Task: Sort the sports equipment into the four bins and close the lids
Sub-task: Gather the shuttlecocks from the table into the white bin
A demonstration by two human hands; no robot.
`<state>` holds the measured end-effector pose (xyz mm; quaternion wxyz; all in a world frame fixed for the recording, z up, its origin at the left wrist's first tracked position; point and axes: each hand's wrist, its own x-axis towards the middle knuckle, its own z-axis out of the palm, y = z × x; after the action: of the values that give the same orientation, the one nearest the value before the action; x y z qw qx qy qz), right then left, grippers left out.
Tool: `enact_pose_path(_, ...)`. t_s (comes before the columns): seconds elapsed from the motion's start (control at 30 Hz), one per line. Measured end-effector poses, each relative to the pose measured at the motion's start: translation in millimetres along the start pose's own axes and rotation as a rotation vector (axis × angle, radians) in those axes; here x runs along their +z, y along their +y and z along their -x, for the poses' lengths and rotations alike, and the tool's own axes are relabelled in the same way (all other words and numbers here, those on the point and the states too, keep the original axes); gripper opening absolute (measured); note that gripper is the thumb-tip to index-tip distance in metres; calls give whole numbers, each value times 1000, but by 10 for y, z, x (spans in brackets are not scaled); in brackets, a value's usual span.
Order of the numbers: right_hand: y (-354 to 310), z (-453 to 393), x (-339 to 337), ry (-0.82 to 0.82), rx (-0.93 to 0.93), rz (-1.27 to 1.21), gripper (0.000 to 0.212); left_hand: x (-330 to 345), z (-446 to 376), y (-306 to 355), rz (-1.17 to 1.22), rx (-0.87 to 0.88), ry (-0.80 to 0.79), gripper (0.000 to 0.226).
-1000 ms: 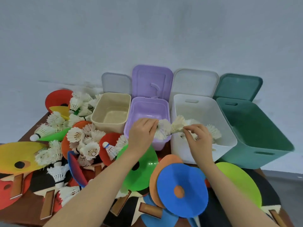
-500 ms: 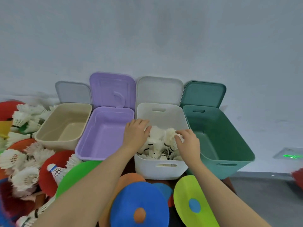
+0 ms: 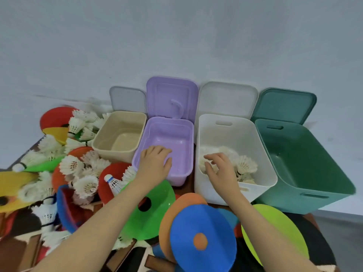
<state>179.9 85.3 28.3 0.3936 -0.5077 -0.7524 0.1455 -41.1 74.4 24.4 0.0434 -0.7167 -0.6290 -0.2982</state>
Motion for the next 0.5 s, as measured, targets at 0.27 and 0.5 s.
enact_pose_path(0.27, -804, 311, 851, -135, -28, -97, 27, -572, 749, -961, -5, -109, -126, 50)
enact_pose_path(0.5, -1309, 507, 1594, -221, -29, 17, 26, -797, 1232, -1732, -85, -196, -232, 57)
